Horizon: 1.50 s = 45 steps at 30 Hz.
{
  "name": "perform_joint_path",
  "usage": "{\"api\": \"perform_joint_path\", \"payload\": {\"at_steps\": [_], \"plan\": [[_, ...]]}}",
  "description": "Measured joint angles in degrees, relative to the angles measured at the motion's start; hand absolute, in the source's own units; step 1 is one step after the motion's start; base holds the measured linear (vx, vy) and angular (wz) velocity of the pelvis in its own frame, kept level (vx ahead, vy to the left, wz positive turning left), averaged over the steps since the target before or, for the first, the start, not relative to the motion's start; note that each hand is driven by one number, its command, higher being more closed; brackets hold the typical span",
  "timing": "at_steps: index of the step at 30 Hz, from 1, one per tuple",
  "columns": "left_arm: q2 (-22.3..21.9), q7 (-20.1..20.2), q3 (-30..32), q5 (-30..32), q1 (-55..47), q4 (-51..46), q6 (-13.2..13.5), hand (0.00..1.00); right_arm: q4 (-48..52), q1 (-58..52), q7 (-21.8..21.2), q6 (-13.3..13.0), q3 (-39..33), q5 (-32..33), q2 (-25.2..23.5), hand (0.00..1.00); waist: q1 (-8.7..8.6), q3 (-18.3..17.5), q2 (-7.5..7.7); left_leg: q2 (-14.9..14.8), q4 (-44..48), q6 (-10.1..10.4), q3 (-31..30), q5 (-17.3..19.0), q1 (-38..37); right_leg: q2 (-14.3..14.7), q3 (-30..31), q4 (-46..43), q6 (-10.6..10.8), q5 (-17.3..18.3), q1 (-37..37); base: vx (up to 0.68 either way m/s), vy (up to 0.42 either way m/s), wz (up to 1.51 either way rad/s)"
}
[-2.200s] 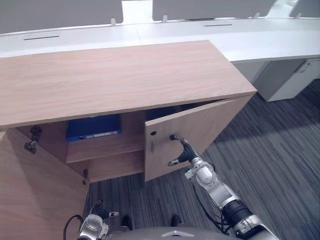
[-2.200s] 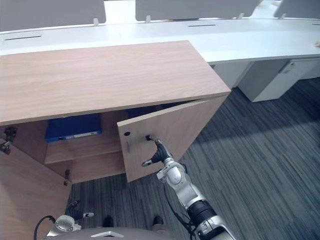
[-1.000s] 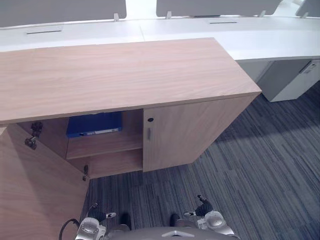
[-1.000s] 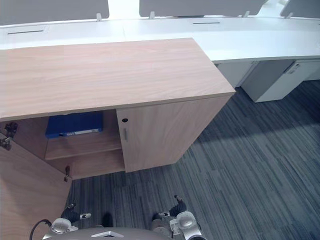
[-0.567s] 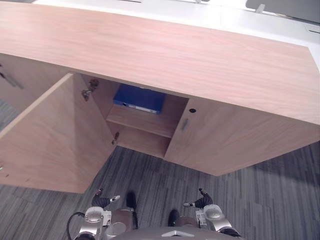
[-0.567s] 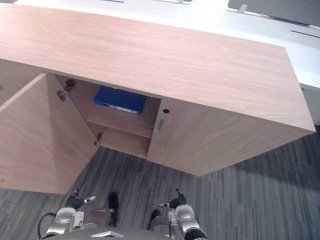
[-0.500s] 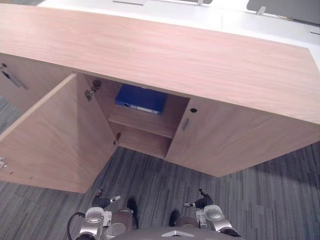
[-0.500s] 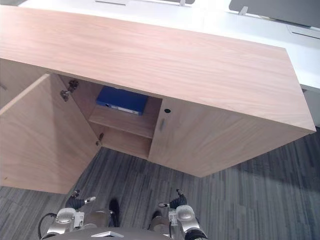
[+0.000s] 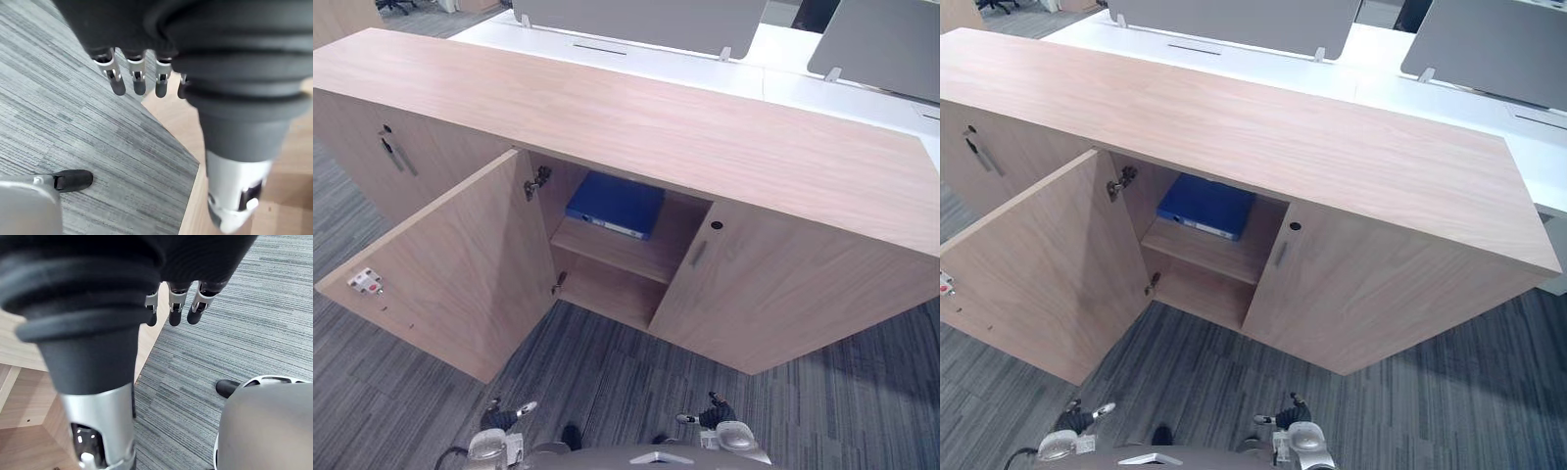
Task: Walk over to the cabinet, pick up the folder, carry it to the office cabinet, place the folder inside the office cabinet, then close the office cabinet door
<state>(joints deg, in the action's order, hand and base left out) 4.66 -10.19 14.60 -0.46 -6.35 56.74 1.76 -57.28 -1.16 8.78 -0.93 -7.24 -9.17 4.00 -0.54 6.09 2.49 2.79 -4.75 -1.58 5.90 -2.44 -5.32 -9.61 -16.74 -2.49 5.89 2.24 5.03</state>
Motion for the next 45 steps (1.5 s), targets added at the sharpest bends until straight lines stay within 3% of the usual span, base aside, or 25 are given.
{"api": "perform_joint_path", "payload": {"at_steps": [4, 9, 15, 20, 26, 35, 45], "plan": [[1.6, -2.1, 8.3, -5.0, -1.7, -5.1, 0.4, 0.0, 0.0, -0.4, 0.0, 0.0, -0.3, 0.3, 0.7, 0.0, 0.02, -0.5, -1.08, -0.2, -0.1, 0.2, -1.3, -0.2, 0.0, 0.3, -1.3, 1.0, -0.2, -0.1, 1.1, 0.0, -0.019, 0.14], [8.7, -4.6, 15.8, -10.7, -1.1, -12.6, 2.5, 0.0, 0.0, 0.1, 0.1, -0.1, -0.2, 0.3, 1.3, 0.0, 0.73, -0.5, -1.13, -0.9, -0.2, 0.5, -1.3, -0.2, -0.1, 1.3, -1.2, 2.1, -0.7, -0.5, 1.8, 0.0, -0.026, 0.02], [18.1, -6.8, 17.4, -10.7, 3.5, -14.5, 3.7, 0.0, 0.0, -1.0, 0.1, -0.1, 0.3, 0.4, 1.4, 0.0, 1.1, -0.7, -0.87, -1.4, -0.2, 0.9, -1.0, 0.1, 0.1, 2.0, -1.0, 3.0, -1.1, -0.8, 2.0, 0.0, -0.007, -0.01], [21.7, -6.8, 15.2, -10.6, 6.1, -19.8, 5.6, 0.0, 0.0, -1.5, 0.0, -0.2, 0.4, 0.6, 2.5, 0.0, 1.46, -0.7, -0.81, -1.5, -0.2, 1.1, -0.7, 0.3, 0.2, 2.1, -0.6, 3.3, -1.1, -0.8, 1.9, 0.0, -0.004, -0.03], [22.1, -6.9, 10.7, -10.0, 7.9, -22.5, 5.9, 0.0, 0.0, -1.8, -0.1, -0.2, 1.5, 0.5, 3.3, 0.0, 2.09, -0.7, -0.61, -1.7, -0.2, 1.4, 0.3, 0.8, -0.3, 2.4, 0.6, 3.4, -1.2, -0.7, 1.8, 0.01, -0.007, -0.09], [22.2, -6.5, 9.1, -9.4, 6.7, -24.7, 5.9, 0.0, 0.0, -2.2, -0.8, -0.1, 1.5, 0.3, 3.3, 0.0, 3.29, -0.7, -0.49, -2.1, -0.2, 1.6, 0.9, 1.0, -0.6, 2.9, 1.8, 3.3, -1.3, -0.8, 1.8, -0.01, -0.006, -0.03], [12.5, -5.9, 4.6, -9.5, -4.6, -36.0, 6.2, 0.0, 0.0, -3.1, -0.8, 0.0, 1.5, 0.3, 3.2, 0.0, 4.34, -0.7, -0.5, -2.1, -0.2, 1.5, 1.2, 0.8, -0.7, 2.9, 2.0, 3.1, -1.7, -0.7, 1.8, -0.02, -0.011, -0.01]]}}
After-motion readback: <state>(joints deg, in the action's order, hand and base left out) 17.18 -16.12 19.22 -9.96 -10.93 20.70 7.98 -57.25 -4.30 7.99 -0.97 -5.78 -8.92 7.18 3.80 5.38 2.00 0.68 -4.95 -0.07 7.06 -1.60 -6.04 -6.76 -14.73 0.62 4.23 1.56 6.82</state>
